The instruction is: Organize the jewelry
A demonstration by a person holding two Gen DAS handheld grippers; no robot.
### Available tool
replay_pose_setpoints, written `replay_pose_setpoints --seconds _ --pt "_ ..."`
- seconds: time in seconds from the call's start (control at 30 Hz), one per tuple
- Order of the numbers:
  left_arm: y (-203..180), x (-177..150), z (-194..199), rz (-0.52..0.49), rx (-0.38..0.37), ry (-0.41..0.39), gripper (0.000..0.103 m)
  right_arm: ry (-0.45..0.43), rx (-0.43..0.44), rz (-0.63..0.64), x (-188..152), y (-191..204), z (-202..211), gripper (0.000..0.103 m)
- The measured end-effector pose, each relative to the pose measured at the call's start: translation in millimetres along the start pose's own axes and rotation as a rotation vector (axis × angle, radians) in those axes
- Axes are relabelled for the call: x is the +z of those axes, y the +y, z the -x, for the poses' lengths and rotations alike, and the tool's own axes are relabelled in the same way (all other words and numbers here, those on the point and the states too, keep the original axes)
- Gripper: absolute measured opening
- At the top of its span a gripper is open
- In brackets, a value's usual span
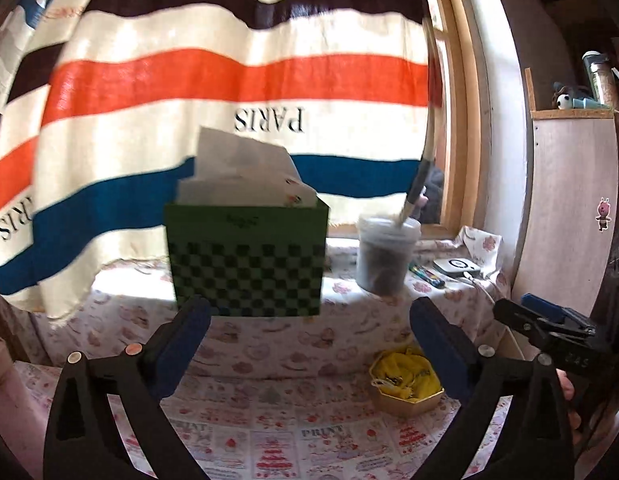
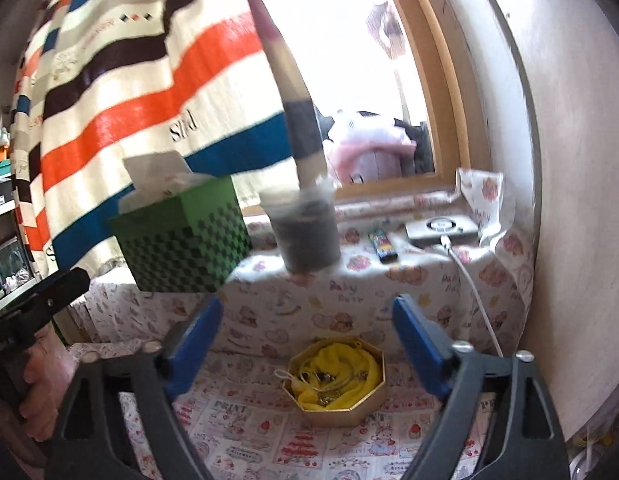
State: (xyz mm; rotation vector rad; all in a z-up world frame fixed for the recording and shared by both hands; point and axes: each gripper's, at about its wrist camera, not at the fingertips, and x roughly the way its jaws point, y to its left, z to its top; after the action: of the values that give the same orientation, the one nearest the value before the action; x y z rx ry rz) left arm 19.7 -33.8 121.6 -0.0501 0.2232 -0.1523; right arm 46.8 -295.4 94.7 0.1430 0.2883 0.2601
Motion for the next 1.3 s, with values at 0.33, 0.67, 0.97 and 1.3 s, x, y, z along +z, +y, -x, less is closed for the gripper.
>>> replay_pose_setpoints --seconds 0.33,0.67,0.97,1.3 --pt "17 -32 14 -0.022 -0.002 -0.048 0.102 -0.183 -0.042 0.113 -32 25 22 0.103" --pt "25 -74 -10 0.005 0.074 0.012 0.102 -0.076 -0.011 0.025 -66 17 -9 0.103" --pt "52 -95 -32 0.055 0.154 0.096 0.102 -0.041 -0.041 0.128 -90 29 -22 0.103" --pt "21 -115 -37 -0.098 0.163 0.093 0.103 0.004 -0.089 0.118 -91 27 -30 0.103"
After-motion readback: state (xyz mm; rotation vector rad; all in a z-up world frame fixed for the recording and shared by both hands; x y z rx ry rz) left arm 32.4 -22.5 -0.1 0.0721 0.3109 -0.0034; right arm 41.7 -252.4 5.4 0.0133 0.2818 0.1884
